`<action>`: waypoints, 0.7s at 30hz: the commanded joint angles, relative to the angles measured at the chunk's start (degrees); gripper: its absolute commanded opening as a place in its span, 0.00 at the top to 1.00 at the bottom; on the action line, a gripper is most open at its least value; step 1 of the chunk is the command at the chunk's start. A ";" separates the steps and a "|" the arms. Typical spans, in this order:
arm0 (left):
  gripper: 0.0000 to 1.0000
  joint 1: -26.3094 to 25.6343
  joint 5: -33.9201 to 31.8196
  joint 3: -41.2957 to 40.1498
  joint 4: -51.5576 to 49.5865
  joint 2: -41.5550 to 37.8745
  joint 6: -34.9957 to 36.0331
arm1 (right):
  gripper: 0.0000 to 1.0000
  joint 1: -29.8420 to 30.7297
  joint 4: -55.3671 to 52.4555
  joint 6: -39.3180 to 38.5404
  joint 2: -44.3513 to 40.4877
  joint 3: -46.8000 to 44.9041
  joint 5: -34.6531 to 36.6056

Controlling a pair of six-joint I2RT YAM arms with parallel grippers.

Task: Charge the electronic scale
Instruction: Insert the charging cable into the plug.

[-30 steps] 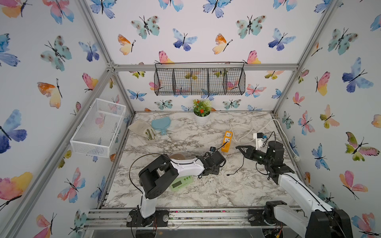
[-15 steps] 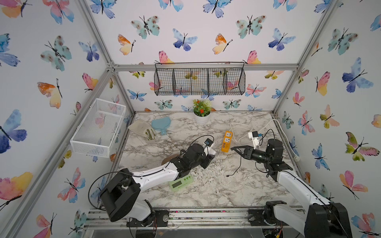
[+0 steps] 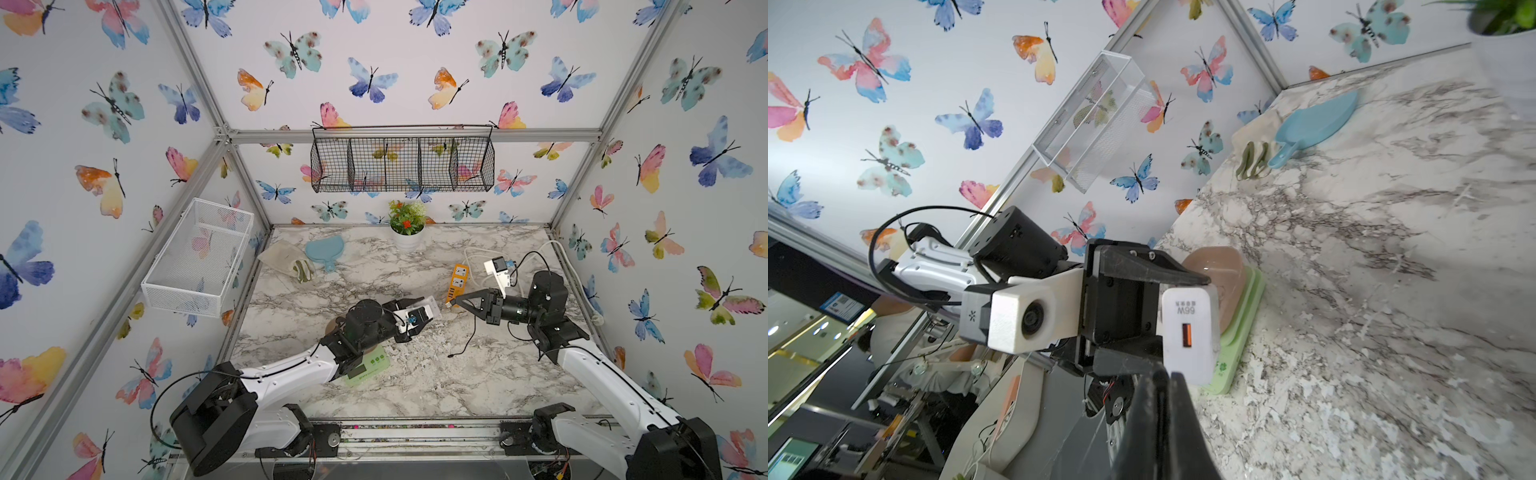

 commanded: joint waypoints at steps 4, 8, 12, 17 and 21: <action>0.89 0.30 3.72 0.90 2.55 -1.61 0.79 | 0.98 4.44 3.60 -2.99 0.28 1.87 2.87; 0.89 0.30 3.94 0.38 3.68 -2.06 -0.58 | 0.98 5.91 5.99 -2.65 0.29 1.69 5.61; 0.89 0.27 4.07 0.02 5.06 -2.76 -2.54 | 0.98 6.47 7.53 -2.32 -0.99 0.67 9.38; 0.90 0.35 3.74 0.02 6.41 -3.07 -4.80 | 0.98 7.07 10.30 -0.79 -2.20 -1.43 14.10; 0.90 0.34 3.53 -0.03 7.43 -2.56 -6.00 | 0.98 7.52 12.45 0.46 -2.44 -2.42 15.26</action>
